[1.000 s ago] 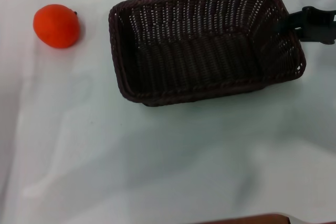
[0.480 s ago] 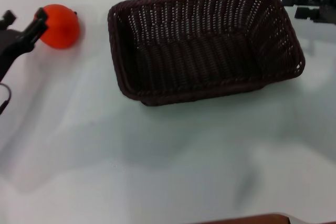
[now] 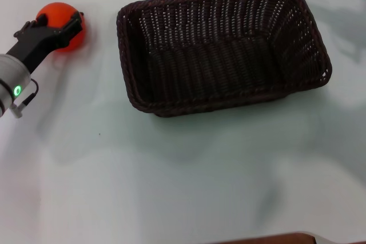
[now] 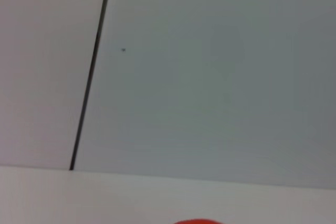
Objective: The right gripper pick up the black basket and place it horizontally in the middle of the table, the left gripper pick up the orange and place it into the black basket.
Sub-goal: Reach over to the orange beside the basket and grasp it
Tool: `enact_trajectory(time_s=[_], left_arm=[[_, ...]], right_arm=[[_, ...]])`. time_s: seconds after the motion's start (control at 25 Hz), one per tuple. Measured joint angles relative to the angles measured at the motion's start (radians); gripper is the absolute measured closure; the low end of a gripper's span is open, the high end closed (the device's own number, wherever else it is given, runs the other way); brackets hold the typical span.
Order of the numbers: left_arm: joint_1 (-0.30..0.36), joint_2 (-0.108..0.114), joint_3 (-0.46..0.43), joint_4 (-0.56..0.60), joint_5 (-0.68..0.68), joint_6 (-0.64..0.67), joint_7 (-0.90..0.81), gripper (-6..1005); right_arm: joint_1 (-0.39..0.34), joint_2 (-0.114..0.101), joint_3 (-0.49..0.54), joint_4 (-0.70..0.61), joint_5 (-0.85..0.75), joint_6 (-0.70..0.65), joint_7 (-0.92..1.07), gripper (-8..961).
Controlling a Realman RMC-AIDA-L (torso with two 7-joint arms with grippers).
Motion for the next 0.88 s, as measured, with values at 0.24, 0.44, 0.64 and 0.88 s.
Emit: enact_trajectory(time_s=[0.24,0.44,0.64,0.88], left_arm=[[-0.005,-0.003,-0.029,-0.028,-0.006,0.091,0.0,245],[0.017,-0.006,-0.044,-0.035,-0.007,0.088,-0.002,502],[0.057,-0.021,-0.065,-0.067,-0.005,0.076,-0.002,571],[0.146,-0.036,-0.081,-0.153,0.001,-0.014,0.011,654]], right_arm=[[-0.001,-0.001,0.043,0.001,0.057,0.027,-0.077,259],[-0.006,-0.002,0.098,0.047,0.115,0.031,-0.163,261],[-0.008,-0.012,0.122,0.102,0.143,0.031,-0.217,263],[-0.014,-0.014,0.125,0.111,0.141,0.035,-0.256,264]])
